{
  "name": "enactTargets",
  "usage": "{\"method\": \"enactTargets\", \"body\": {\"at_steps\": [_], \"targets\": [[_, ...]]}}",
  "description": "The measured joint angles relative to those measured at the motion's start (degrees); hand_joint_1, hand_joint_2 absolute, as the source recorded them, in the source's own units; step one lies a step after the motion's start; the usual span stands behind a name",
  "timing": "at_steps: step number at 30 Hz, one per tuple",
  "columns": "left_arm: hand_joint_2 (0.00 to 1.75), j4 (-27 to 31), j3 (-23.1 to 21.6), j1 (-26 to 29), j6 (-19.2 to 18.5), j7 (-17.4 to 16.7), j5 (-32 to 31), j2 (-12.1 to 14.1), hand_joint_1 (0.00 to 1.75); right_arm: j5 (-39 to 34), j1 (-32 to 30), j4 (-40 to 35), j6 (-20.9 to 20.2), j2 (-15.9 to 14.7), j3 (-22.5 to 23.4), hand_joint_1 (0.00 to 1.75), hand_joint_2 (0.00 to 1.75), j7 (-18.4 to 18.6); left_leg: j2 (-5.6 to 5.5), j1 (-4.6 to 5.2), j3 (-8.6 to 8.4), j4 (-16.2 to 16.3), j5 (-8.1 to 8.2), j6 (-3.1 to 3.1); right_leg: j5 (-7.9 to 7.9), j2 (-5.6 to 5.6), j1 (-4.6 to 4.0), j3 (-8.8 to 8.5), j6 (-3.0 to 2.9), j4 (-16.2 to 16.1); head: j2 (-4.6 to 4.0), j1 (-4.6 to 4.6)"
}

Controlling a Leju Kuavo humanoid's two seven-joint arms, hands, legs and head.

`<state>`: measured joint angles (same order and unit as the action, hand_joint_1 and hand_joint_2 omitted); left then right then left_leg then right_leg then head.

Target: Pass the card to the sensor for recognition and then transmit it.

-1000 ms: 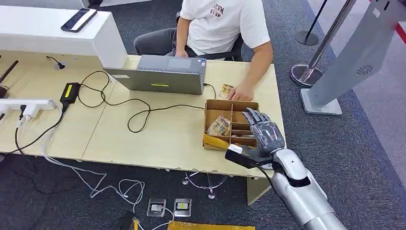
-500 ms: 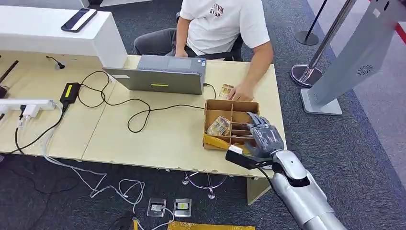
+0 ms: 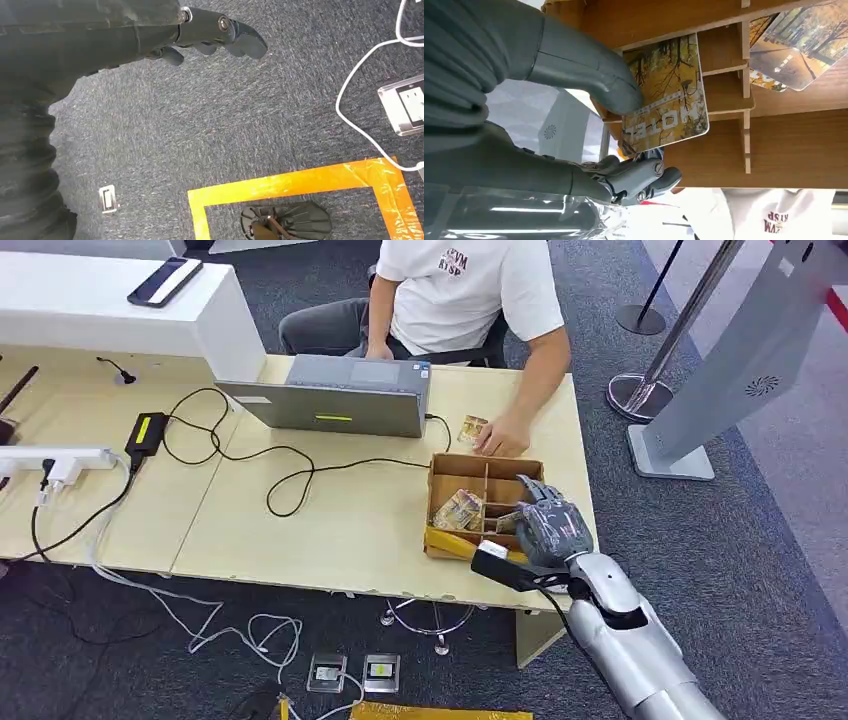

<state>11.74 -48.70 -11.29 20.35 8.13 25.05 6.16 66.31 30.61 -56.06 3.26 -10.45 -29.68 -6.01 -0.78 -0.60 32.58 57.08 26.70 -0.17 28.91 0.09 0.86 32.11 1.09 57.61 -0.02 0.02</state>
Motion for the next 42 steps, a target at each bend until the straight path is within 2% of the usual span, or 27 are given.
{"method": "enactTargets", "body": {"at_steps": [8, 19, 22, 31, 42], "targets": [[1.75, 0.0, 0.0, -0.1, 0.0, 0.0, -0.1, 0.0, 0.0, -0.3, 0.0, 0.0, 0.0, 0.0, 0.0, 1.75, 1.75, 0.4, 0.0, 0.0, -0.01, 0.0, 0.0, 0.0, 0.0, 0.0, 0.0, 0.0, 0.0, 0.0, 0.02, 0.0], [1.75, 0.0, 0.0, -0.1, 0.5, 0.1, -0.1, 0.0, 0.0, -2.1, 1.9, -0.1, 5.1, 0.0, 0.5, 1.75, 1.75, -0.2, 0.0, 0.0, 0.01, 0.0, -0.01, 0.0, -0.01, 0.0, 0.0, -0.02, 0.0, 0.0, 0.02, 0.0], [1.75, 0.0, 0.0, -0.1, 0.8, 0.5, -0.5, 0.0, 0.0, -3.6, 5.2, -0.2, 8.0, 0.0, 1.4, 1.75, 1.75, -0.7, 0.03, 0.01, 0.0, 0.0, -0.02, -0.02, -0.05, 0.03, 0.01, 0.01, -0.04, 0.0, 0.0, -0.02], [1.75, 0.0, 0.0, -0.1, 1.3, 0.5, -1.0, -0.1, 0.0, -7.7, 19.8, 0.7, 13.3, -1.0, 5.4, 1.75, 1.75, -2.0, 0.05, 0.01, -0.02, 0.0, -0.04, -0.03, -0.05, 0.04, 0.01, 0.01, -0.05, 0.0, 0.0, 0.0], [1.75, 0.0, 0.0, -0.3, 1.6, 0.5, -1.0, -0.1, 0.0, -9.0, 24.6, 3.5, 15.3, -1.1, 6.9, 1.75, 1.75, -2.6, 0.05, 0.01, -0.01, 0.0, -0.04, -0.04, -0.05, 0.05, 0.01, 0.02, -0.05, 0.0, 0.02, 0.0]]}}
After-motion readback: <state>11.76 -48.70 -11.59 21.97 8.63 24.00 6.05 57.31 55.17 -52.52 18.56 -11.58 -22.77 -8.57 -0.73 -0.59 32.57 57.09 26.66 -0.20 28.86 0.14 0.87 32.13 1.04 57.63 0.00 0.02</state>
